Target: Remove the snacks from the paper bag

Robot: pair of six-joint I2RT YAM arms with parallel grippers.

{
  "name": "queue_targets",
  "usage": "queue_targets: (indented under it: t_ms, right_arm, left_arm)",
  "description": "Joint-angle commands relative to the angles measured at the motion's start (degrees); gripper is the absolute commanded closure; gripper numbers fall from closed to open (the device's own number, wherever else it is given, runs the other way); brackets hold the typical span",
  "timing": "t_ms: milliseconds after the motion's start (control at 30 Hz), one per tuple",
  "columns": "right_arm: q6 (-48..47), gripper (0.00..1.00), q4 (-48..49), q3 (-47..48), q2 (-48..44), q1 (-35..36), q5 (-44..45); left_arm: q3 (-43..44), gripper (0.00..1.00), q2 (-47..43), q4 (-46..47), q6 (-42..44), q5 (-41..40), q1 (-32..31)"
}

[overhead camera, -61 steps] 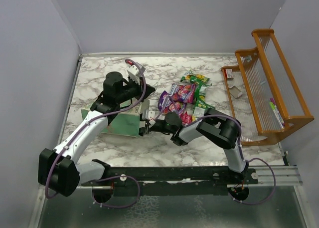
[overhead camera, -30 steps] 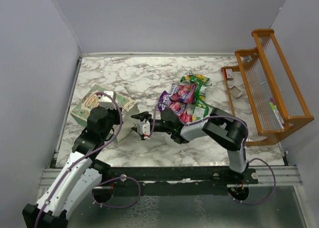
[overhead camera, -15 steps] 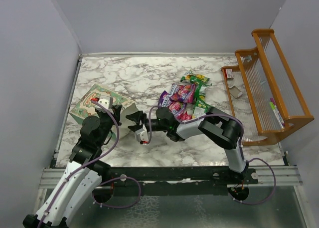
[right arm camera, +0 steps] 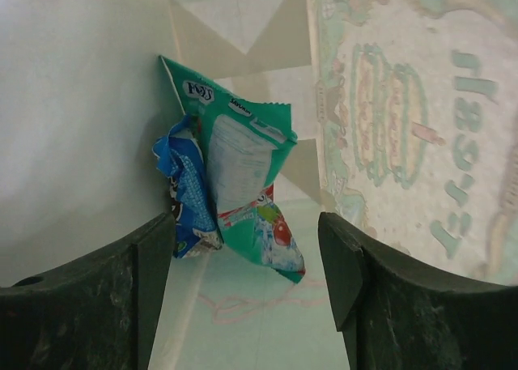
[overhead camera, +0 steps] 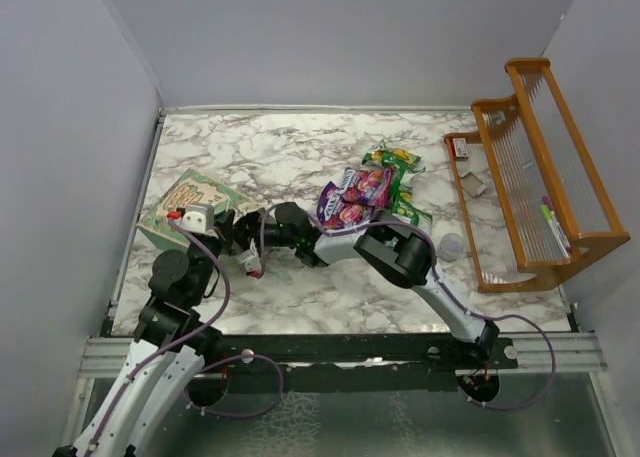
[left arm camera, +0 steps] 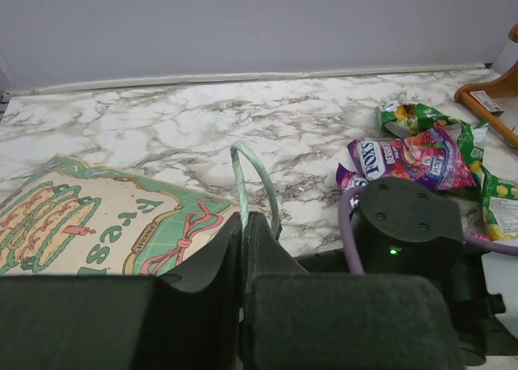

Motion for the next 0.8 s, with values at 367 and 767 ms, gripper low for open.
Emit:
queue_targets:
  t_ms: [367,767]
  right_arm:
    - [-7.44,0.27,-14.65,22.92,14.98,0.35,1.82]
    - [-6.9,0.44,-18.3,34.85,21.02,-0.48,9.2]
  left_arm:
    - [-0.22,1.0,0.46,3.26,0.12,4.4,0.02]
    - [0.21,1.0,-0.49,1.96,0.43,4.07,0.02]
